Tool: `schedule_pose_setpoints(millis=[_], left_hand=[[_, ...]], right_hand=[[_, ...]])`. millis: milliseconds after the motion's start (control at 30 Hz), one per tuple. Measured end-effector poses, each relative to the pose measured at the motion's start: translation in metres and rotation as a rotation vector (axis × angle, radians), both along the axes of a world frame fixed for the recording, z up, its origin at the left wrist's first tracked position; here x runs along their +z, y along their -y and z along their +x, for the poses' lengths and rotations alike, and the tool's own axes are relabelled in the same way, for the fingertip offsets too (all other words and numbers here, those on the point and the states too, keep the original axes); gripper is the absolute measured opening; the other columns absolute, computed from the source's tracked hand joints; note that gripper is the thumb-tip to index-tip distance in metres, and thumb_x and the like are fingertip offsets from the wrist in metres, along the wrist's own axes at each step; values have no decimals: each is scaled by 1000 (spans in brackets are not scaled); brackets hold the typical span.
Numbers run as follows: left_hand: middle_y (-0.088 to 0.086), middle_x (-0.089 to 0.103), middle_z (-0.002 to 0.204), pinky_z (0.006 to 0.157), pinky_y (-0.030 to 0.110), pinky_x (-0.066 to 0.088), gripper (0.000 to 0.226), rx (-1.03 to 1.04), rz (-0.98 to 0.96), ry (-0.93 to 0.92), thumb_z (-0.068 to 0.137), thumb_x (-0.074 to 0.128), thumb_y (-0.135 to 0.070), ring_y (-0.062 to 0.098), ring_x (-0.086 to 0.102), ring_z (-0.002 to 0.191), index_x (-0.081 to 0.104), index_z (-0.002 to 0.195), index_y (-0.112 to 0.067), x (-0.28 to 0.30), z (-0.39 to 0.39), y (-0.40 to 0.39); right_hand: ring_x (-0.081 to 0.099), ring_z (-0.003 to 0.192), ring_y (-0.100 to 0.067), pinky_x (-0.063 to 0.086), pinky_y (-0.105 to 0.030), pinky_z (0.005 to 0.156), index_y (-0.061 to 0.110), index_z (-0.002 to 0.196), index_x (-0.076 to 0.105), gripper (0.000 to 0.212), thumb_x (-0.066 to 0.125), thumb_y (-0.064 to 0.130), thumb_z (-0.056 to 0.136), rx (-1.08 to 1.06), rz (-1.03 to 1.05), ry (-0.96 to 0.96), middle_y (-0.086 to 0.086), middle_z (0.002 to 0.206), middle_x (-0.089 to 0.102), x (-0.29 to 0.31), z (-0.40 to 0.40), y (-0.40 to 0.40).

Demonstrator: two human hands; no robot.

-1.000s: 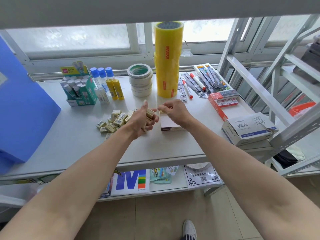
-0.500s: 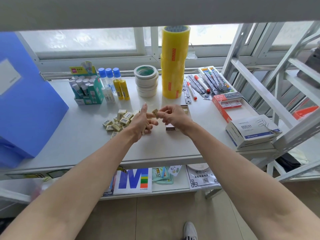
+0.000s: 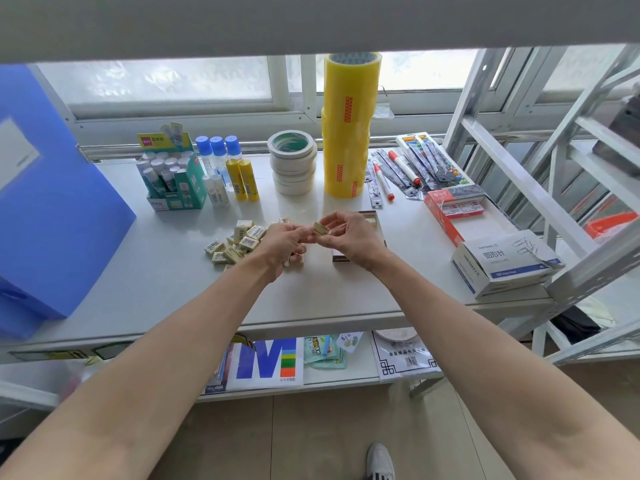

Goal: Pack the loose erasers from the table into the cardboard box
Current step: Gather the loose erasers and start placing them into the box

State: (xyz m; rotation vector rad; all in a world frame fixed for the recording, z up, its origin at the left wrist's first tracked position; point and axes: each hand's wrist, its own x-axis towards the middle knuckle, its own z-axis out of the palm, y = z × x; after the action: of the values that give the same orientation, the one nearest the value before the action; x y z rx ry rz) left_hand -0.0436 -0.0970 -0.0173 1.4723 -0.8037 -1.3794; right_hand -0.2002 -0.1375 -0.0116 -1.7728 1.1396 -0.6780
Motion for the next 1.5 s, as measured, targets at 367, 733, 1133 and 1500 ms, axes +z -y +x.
schedule_pose_setpoints(millis=[367,733,1133,1500], left_hand=[[9,61,87,41,21,35,34,-1,23,268,92,66,-25,13,43,55,54,116,-4,-8,-27,14],[2,56,73,42,22,37,45,-124,43,445,88,69,-16,14,49,55,50,129,-11,-20,-38,16],[3,55,68,39,20,36,41,-143,46,444,88,65,-12,16,46,51,52,127,-12,-18,-36,16],[11,65,79,33,17,34,66,79,69,-79,98,29,-61,11,48,45,53,125,-6,-3,-20,8]], right_hand=[[61,88,-24,49,-31,89,10,105,67,21,69,12,85,-158,-254,-326,-12,111,53,-14,-23,28],[58,98,-29,47,-34,91,5,112,62,29,60,1,83,-59,-299,-454,-15,110,56,-23,-14,36],[57,95,-31,46,-34,86,4,100,61,19,60,-2,82,-202,-281,-396,-17,105,58,-27,-6,30],[62,85,-22,51,-37,85,8,97,65,12,59,17,92,-317,-285,-226,-9,97,66,-12,-12,27]])
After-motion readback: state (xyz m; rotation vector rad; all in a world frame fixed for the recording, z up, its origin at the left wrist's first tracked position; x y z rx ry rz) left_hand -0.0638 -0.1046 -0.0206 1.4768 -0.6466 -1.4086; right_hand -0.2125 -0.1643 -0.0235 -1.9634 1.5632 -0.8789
